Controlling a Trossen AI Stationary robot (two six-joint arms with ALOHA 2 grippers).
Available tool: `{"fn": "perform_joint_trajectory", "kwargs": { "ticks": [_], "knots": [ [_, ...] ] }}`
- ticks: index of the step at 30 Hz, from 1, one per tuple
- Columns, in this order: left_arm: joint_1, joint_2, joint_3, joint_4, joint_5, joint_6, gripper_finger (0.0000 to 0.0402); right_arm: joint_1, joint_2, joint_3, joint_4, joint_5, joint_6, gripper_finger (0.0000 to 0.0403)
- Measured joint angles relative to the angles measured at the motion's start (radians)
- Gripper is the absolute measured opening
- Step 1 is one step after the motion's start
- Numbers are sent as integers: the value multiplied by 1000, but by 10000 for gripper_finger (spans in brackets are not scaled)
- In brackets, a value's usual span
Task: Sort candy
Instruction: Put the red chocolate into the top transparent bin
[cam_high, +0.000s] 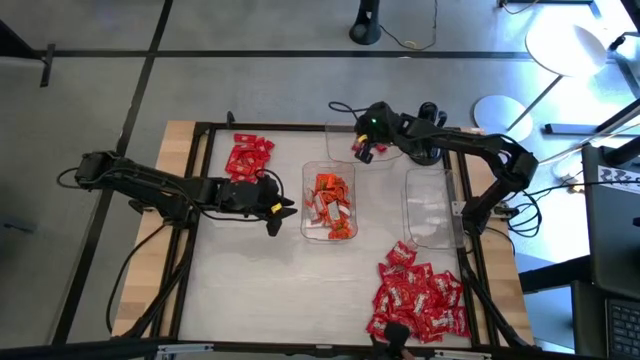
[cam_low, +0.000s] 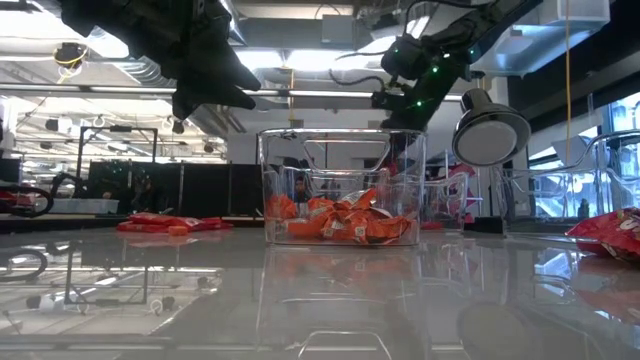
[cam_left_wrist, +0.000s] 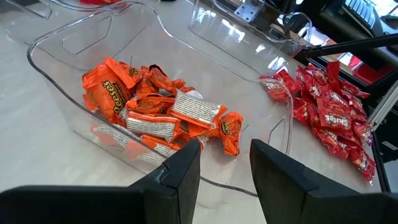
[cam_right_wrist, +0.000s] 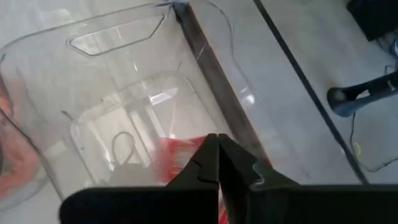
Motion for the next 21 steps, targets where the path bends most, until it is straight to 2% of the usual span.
{"fn": "perform_joint_trajectory", "kwargs": {
  "ticks": [4,13,18,21],
  "knots": [
    [0,0,0,0,0,11,131,0,0,2,-7,-17,58,44],
    [2,0,0,0,-16,12,131,1,-5,47,-43,-49,72,199],
    [41,-7,0,-4,-67,23,131,36,-38,105,-81,-166,107,239],
    [95,-23,5,-5,-131,88,131,89,-64,119,-61,-294,156,247]
  ]
}}
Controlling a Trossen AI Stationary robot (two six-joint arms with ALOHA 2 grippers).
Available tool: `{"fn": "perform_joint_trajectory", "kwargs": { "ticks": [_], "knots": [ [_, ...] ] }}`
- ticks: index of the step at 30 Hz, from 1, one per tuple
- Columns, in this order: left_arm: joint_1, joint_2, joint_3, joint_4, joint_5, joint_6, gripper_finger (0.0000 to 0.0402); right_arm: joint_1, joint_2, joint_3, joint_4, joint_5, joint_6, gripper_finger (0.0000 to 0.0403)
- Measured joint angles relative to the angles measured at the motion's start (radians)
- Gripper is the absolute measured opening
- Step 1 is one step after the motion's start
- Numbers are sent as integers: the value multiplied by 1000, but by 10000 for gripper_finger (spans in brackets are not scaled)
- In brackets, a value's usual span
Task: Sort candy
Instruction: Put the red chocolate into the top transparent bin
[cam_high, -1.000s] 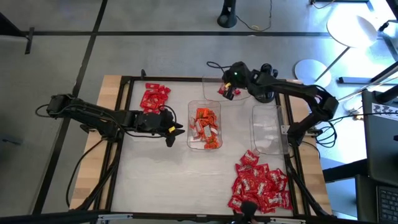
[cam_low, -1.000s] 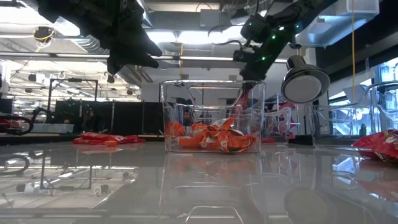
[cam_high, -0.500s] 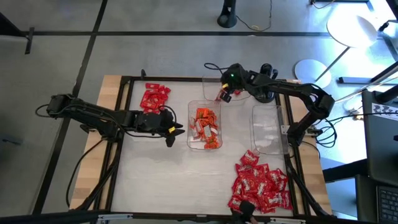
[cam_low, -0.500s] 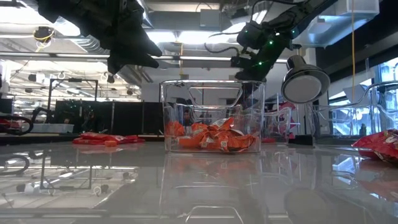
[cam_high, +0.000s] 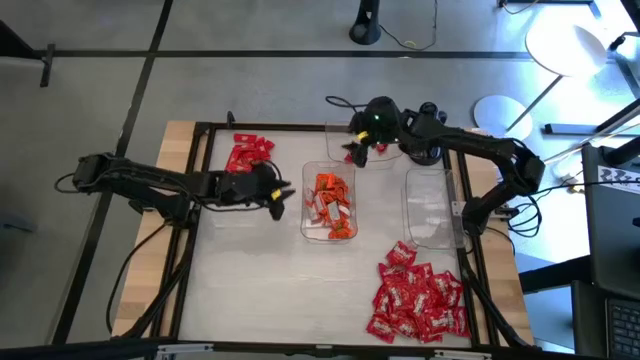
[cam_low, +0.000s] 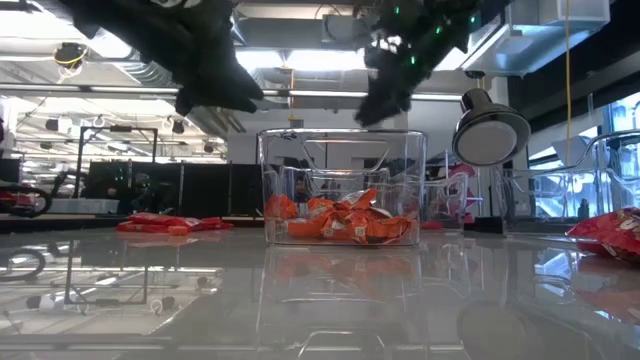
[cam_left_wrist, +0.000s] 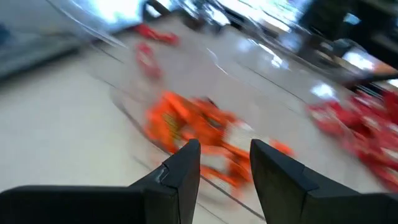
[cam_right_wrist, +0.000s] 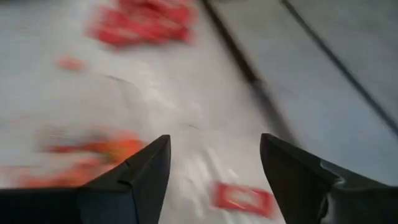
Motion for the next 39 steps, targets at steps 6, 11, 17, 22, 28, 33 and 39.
{"fn": "perform_joint_trajectory", "kwargs": {
  "ticks": [6,11,17,22,28,33,39],
  "knots": [
    [124,-5,2,5,-55,94,131,178,-2,0,61,-197,-1,248],
    [265,-5,3,-42,-71,79,153,320,44,0,67,-183,-58,248],
    [444,55,3,-309,-72,-115,238,407,113,0,124,-101,-77,248],
    [501,164,3,-393,-35,-252,272,418,172,-1,173,-97,-55,248],
    [507,301,3,-336,-32,-274,274,415,202,-1,211,-98,-4,248],
    [514,397,3,-291,-57,-288,274,415,202,-1,210,-98,3,248],
    [517,462,9,-282,-79,-311,274,415,202,-1,233,-98,-3,248]
  ]
}}
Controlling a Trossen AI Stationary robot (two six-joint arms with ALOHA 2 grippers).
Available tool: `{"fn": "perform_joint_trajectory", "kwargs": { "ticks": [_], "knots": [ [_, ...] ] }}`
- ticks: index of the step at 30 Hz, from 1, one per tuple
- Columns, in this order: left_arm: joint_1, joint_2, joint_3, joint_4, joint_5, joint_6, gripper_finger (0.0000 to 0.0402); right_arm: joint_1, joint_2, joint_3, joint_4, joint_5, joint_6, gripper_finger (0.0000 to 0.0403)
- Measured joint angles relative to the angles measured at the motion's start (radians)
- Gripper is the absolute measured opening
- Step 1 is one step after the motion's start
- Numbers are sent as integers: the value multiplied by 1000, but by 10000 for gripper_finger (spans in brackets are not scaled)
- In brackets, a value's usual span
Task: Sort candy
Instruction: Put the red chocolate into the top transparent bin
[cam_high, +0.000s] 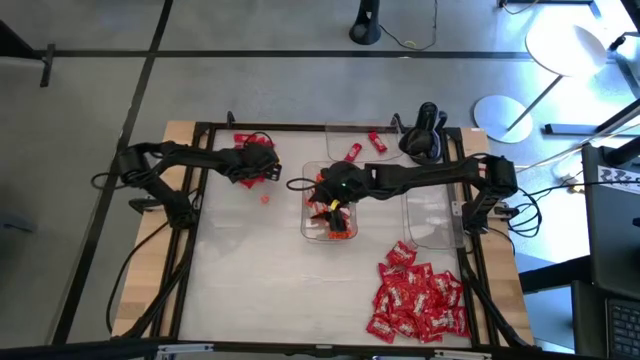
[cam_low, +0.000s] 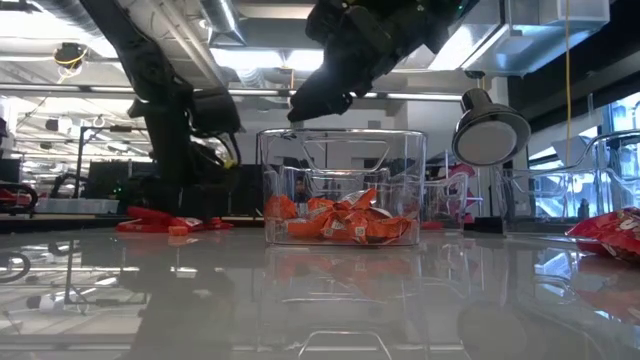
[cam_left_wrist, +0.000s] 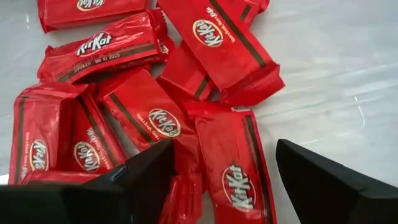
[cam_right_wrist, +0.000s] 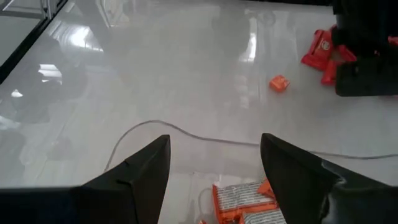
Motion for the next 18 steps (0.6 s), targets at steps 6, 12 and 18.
{"fn": "perform_joint_trajectory", "kwargs": {
  "ticks": [6,12,18],
  "knots": [
    [-4,10,-1,2,-7,3,274,1,0,0,-36,0,6,248],
    [-3,11,-2,-5,-8,7,243,1,0,0,-36,0,30,248],
    [-2,12,-4,-12,-14,6,183,1,0,0,-39,0,35,248]
  ]
}}
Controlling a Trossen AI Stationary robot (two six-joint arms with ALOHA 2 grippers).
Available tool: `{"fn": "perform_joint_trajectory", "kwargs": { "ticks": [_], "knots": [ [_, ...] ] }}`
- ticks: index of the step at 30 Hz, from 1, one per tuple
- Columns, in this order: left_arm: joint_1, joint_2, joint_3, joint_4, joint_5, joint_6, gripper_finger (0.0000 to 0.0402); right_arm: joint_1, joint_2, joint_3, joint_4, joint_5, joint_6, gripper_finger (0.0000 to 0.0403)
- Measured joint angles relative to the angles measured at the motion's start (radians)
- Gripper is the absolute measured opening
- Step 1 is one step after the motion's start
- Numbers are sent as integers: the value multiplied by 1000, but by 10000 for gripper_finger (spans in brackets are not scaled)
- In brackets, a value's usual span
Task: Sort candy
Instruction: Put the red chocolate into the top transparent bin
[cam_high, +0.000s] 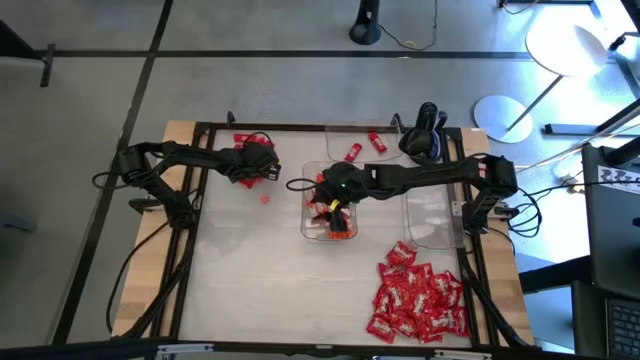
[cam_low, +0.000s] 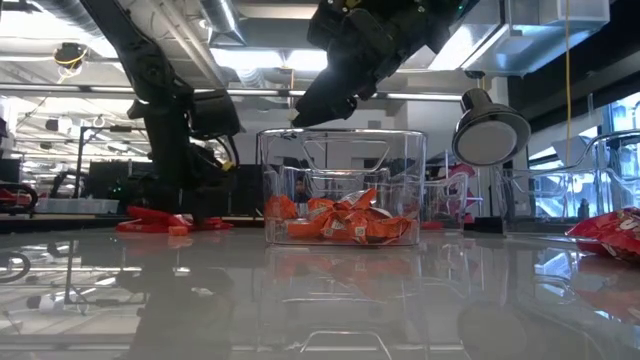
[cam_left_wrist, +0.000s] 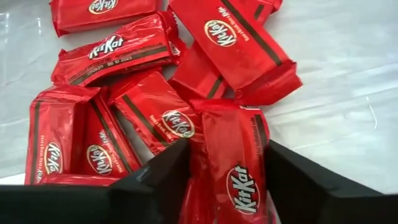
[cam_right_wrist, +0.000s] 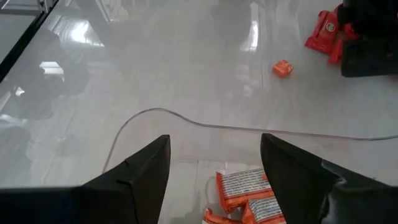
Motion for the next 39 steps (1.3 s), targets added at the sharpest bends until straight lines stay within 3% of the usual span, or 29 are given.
{"fn": "perform_joint_trajectory", "kwargs": {
  "ticks": [8,19,30,39],
  "knots": [
    [0,0,-2,5,-5,-1,126,0,0,0,-5,0,2,248],
    [-3,-19,-4,12,-2,5,117,0,0,0,-9,0,2,248],
    [-37,-181,-7,4,95,19,116,-1,-28,0,-29,0,-29,248],
    [-186,-351,-5,23,123,-3,117,-34,-122,0,-170,52,-117,248]
  ]
}}
